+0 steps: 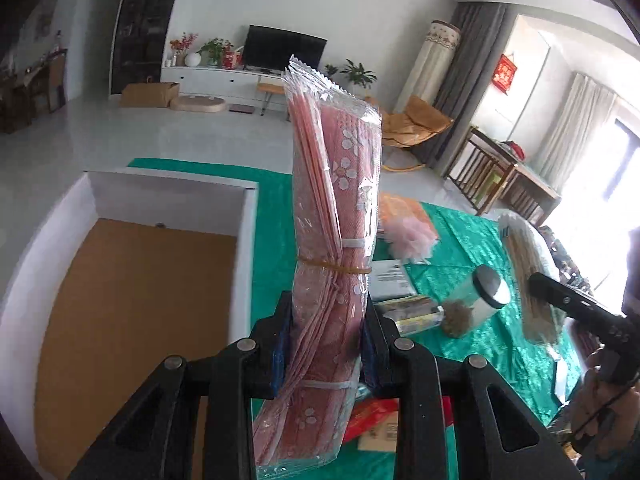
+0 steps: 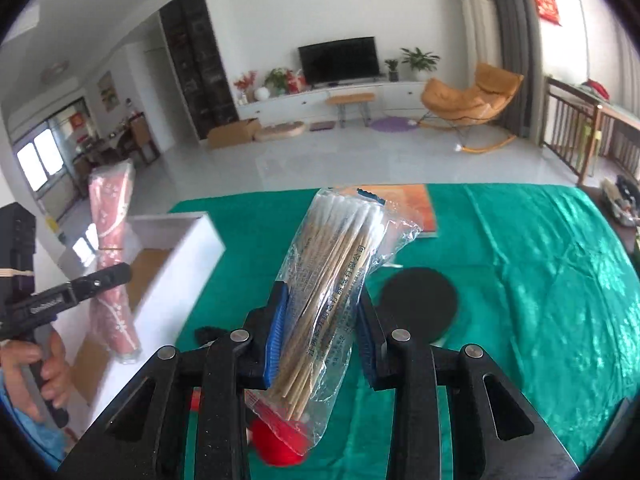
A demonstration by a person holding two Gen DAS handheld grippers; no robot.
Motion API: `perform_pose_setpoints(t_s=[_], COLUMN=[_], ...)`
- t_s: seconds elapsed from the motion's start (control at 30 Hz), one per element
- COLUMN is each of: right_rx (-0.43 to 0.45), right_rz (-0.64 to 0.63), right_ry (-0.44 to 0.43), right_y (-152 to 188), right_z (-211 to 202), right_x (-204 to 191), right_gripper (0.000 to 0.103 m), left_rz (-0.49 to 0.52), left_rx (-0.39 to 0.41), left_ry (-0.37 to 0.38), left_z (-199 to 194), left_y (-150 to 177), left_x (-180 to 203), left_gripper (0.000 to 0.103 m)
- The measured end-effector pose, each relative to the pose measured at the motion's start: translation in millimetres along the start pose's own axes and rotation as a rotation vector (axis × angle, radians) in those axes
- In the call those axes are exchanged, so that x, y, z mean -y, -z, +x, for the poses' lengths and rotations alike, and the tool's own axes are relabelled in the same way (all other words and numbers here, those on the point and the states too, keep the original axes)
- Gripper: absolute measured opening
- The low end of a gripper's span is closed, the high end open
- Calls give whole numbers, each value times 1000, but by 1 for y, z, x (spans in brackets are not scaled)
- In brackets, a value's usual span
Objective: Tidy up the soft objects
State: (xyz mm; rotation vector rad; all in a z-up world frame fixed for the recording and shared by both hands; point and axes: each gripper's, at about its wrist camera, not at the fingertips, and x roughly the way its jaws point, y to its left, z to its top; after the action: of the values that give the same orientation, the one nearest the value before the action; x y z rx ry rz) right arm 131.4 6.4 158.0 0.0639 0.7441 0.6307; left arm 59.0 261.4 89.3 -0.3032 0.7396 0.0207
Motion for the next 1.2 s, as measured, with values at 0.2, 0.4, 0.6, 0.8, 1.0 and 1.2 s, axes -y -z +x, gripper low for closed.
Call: perform_pose_setpoints(t_s=[0.2, 0.4, 0.6, 0.8, 1.0, 1.2], right_rx=[-108, -149, 33, -73, -63, -118], right_rz=[-6, -27, -137, 9, 274, 321], right_ry=[-409, -408, 110, 465, 527, 602], right_y=[10, 33, 101, 174, 190, 201], right_z=[50, 70, 33, 34, 6, 13], right_x=[-136, -133, -33, 93, 150, 164], right_gripper=[44, 79, 79, 79, 79, 79], left_rz=[-53, -75, 37, 271, 401, 388], left_rx=[-37, 44, 43, -121, -253, -289], left_ry=[-350, -361, -40, 99, 37, -32], left_z=[-27, -38, -29, 17, 75, 113], left_y=[37, 54, 77, 155, 212, 214], left_x=[-86, -84, 19, 133, 168, 157], left_gripper=[76, 98, 98, 99, 99, 98])
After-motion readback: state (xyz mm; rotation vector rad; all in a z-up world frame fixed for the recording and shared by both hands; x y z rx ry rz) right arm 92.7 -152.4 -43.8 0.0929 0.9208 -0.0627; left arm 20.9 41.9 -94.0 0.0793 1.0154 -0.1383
